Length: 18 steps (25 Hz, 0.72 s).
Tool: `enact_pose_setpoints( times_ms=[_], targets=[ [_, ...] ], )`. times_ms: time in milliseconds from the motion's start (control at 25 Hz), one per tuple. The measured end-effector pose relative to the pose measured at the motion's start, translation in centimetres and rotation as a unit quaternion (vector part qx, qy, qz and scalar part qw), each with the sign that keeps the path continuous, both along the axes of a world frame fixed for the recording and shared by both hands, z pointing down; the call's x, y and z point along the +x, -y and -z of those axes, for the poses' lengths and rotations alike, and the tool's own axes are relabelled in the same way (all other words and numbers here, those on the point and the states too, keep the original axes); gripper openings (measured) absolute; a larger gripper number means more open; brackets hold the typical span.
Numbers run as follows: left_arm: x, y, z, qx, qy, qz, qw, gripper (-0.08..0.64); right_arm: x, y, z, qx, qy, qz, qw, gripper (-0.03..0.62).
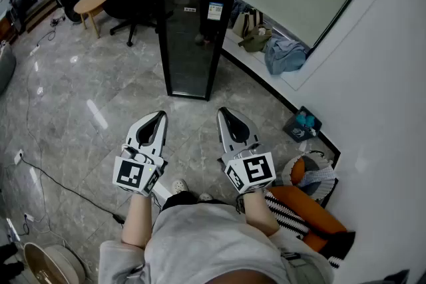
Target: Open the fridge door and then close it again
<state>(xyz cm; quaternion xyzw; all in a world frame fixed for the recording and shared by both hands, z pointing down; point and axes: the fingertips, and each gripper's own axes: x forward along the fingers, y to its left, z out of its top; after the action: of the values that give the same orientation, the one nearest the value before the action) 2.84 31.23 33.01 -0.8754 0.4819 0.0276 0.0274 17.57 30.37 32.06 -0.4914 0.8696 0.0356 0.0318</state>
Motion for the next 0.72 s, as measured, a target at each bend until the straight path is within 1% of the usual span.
enact_pose_setpoints(
  times_ms=[200,320,480,720],
  targets=[
    [-0.9,0.4,0.5,0.011,-0.008,0.000,0.9999,0.015,-1.1,0.3,0.1,0.004,-0.002,0.003,1.000,0.025],
    [-1.4,0.8,0.2,0.005,0.000,-0.002,1.0000,0.015,-1.6,0.9,0.2,0.004,-0.002,0.002,1.000,0.025],
    [-2.2,1.7,0.1,0.007,0.008,-0.003,0.9999,0.015,-2.4,2.0,0.0,0.007,-0.006,-0.007,1.000,0.025],
    [-4.0,3.7,0.5,0.014,0.004,-0.008,0.9999,0.015,-4.1,3.8,0.3,0.010,0.001,-0.006,1.000,0.026]
  ],
)
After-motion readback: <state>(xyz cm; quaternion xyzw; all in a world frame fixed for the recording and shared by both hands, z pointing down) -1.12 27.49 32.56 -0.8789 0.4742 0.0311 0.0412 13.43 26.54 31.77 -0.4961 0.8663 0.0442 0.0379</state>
